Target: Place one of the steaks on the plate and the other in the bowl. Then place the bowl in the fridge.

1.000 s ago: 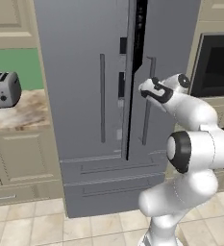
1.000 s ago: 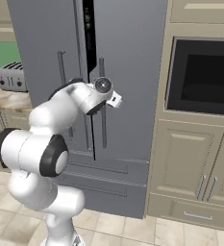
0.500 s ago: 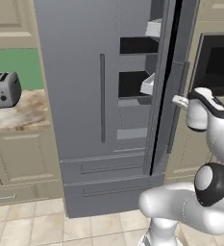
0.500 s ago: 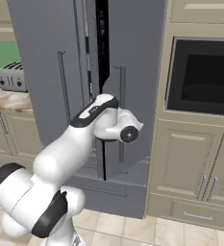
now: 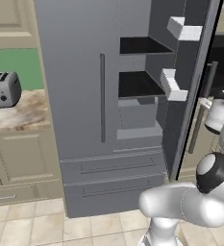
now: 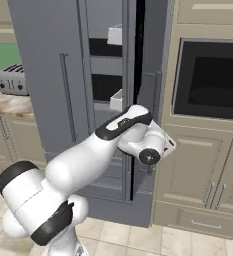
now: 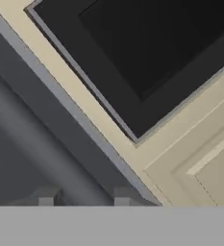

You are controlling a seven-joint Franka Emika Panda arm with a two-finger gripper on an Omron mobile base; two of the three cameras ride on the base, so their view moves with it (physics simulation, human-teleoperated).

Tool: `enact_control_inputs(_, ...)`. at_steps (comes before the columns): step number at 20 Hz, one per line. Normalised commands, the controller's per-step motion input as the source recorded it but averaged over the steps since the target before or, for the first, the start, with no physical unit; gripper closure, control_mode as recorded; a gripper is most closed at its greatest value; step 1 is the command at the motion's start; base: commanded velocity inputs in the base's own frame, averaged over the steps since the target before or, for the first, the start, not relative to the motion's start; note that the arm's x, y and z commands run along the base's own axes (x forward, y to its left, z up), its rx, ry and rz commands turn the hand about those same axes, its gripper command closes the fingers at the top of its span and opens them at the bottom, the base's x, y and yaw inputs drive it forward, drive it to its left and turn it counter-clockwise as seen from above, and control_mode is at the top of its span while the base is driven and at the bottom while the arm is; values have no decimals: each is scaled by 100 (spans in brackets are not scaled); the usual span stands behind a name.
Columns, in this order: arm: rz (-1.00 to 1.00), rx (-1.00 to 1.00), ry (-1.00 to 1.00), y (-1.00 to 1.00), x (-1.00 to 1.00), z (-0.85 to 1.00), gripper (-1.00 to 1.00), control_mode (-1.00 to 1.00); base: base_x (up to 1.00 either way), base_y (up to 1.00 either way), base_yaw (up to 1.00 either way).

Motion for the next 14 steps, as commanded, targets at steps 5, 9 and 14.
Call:
enact_control_inputs(5,-57,-4,-10,-4,-87,55,100,-100,0,0,0)
enact_control_inputs(9,-41,-11,-30,50,-100,51,100,-100,0,0,0)
enact_control_inputs(14,-33,-16,-27,78,-94,44,100,-100,0,0,0)
